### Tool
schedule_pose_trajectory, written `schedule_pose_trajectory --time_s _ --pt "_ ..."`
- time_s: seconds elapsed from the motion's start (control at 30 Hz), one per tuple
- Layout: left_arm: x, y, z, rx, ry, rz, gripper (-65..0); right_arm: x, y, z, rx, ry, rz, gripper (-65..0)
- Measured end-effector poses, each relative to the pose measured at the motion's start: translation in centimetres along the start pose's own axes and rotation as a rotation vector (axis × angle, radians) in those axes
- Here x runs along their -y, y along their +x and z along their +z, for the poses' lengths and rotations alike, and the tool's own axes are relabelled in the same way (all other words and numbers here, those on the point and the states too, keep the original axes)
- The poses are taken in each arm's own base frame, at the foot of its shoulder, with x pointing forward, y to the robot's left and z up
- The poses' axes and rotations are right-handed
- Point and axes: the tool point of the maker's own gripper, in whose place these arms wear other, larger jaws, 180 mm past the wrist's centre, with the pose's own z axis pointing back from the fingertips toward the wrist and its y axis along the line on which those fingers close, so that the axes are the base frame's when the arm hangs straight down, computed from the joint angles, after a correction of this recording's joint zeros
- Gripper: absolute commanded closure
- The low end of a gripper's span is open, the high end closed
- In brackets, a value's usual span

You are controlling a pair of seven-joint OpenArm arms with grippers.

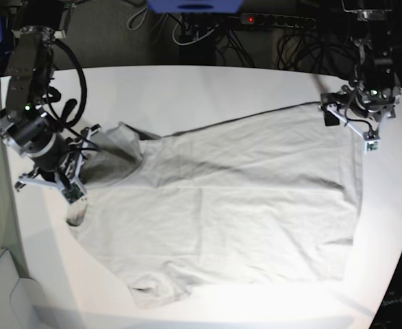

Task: Layout the t-shirt on the table in an organized manner, then fold the t-shirt properly
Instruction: 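Lift the grasped corners with both grippers and raise the t-shirt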

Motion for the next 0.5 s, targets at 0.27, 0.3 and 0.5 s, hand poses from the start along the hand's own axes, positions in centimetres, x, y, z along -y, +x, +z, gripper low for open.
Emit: schedule_pose_trajectory --time_s 0.27,0.3,0.5 --pt "-0.2 -1.0 -1.0 -0.035 -0.001 0.017 -44.5 0.1 0.2 0.0 0.004 -0.003 0.000 0.0" --pt "-0.2 -1.0 -1.1 -0.036 -0.002 0.018 -44.5 0.1 0.2 0.0 0.003 -0.003 0.000 0.0" --pt "-0.4 -0.9 -1.9 -0.037 -0.009 0.041 -44.2 0.1 0.2 0.0 0.003 -0.003 0.000 0.0"
